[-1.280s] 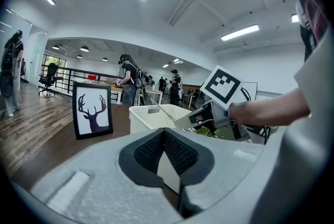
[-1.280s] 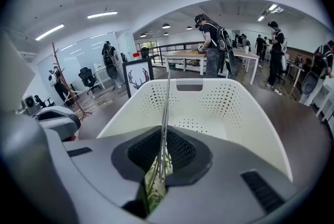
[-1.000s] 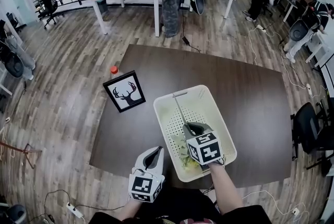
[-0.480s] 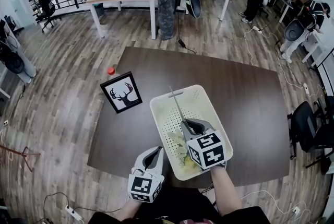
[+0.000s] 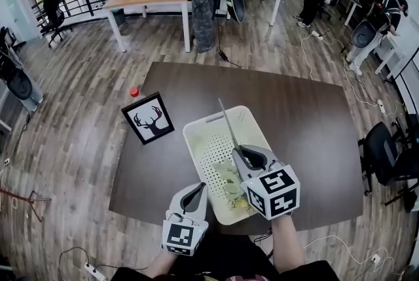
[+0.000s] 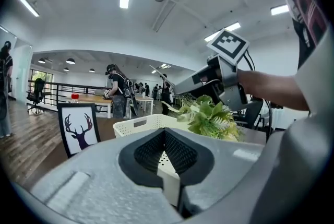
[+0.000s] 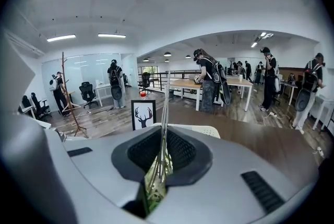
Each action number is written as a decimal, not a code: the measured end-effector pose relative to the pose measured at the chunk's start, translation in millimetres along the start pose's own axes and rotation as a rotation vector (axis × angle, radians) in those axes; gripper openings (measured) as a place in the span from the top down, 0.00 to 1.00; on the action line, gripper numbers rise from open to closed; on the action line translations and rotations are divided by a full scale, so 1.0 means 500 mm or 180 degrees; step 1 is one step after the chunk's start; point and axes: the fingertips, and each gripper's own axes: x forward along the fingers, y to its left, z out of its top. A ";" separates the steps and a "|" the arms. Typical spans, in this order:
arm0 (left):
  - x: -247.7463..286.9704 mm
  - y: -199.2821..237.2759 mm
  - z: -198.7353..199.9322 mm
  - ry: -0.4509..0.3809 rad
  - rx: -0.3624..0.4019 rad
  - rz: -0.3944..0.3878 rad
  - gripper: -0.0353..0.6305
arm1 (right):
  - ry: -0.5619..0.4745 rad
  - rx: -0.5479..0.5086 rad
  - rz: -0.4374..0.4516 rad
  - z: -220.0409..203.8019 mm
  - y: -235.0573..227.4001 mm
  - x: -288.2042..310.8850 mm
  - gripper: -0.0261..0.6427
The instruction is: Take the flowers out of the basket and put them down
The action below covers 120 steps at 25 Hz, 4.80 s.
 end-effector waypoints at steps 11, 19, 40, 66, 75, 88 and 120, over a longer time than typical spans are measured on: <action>0.025 -0.036 0.033 -0.0136 0.0050 -0.0155 0.94 | -0.0170 0.0086 -0.0212 0.016 -0.036 -0.070 0.90; 0.046 -0.065 0.068 -0.0254 -0.0045 -0.0240 0.94 | -0.0252 0.0179 -0.0358 0.013 -0.069 -0.118 0.90; 0.091 -0.170 0.118 -0.0362 -0.0010 -0.0679 0.94 | -0.0397 0.0430 -0.0823 -0.009 -0.170 -0.231 0.90; 0.128 -0.221 0.106 -0.0293 -0.0003 -0.1003 0.94 | -0.0352 0.0752 -0.1480 -0.076 -0.285 -0.350 0.90; 0.131 -0.236 0.100 -0.0263 0.0004 -0.1038 0.94 | -0.0321 0.0789 -0.1628 -0.096 -0.308 -0.383 0.90; 0.138 -0.248 0.082 -0.0191 0.0001 -0.1064 0.94 | -0.0240 0.0942 -0.1799 -0.143 -0.335 -0.417 0.90; 0.174 -0.263 0.055 -0.0025 -0.0042 -0.1044 0.94 | 0.0170 0.1199 -0.1933 -0.262 -0.392 -0.440 0.90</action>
